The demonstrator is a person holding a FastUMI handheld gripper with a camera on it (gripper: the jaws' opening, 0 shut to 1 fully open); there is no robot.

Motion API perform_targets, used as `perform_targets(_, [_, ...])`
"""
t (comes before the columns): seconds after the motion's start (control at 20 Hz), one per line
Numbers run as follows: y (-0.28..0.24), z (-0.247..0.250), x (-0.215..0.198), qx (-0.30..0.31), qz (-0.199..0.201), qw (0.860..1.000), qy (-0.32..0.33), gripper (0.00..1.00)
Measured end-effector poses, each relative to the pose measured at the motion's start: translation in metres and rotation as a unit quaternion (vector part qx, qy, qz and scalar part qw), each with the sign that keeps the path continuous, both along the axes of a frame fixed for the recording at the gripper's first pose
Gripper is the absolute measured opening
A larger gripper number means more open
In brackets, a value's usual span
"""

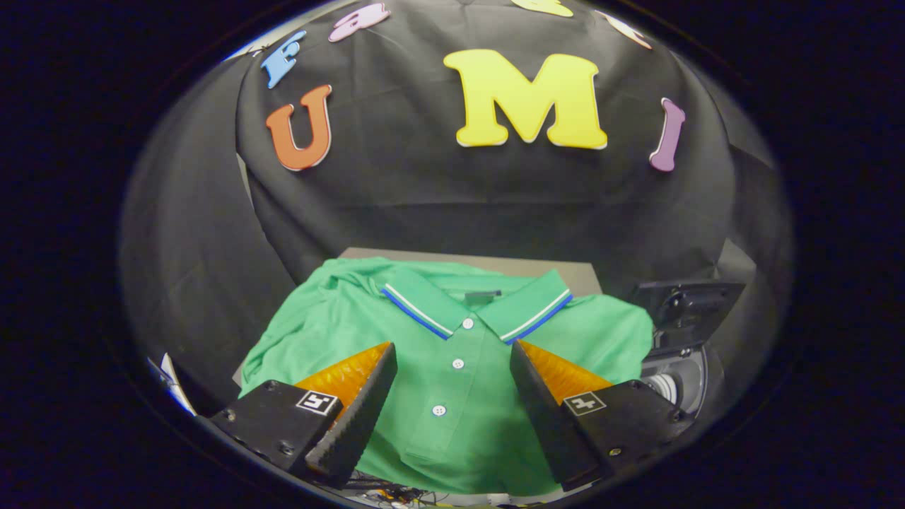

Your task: Put the clothes into the washing machine and then close the washing machine lid.

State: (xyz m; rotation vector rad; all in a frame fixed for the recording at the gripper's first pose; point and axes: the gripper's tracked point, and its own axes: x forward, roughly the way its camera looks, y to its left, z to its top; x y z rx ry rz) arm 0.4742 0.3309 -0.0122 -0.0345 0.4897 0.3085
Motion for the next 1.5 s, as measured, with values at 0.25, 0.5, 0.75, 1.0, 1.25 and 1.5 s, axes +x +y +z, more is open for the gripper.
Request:
perform_targets(0.25, [-0.003, -0.011, 0.004, -0.030, -0.023, 0.999, -0.011, 0.98])
perform_targets(0.5, [-0.001, -0.013, 0.004, -0.030, -0.026, 0.999, 0.001, 0.98])
perform_targets(0.75, [-0.002, -0.012, 0.005, -0.038, -0.018, 0.999, 0.007, 0.95])
perform_targets(1.0, [-0.003, -0.011, 0.005, -0.041, -0.021, 0.999, 0.011, 0.57])
perform_targets(1.25, [-0.003, -0.013, 0.007, -0.022, -0.006, 1.000, 0.017, 0.20])
perform_targets(1.5, [-0.007, -0.009, -0.003, 0.018, 0.008, 0.999, 0.025, 0.07])
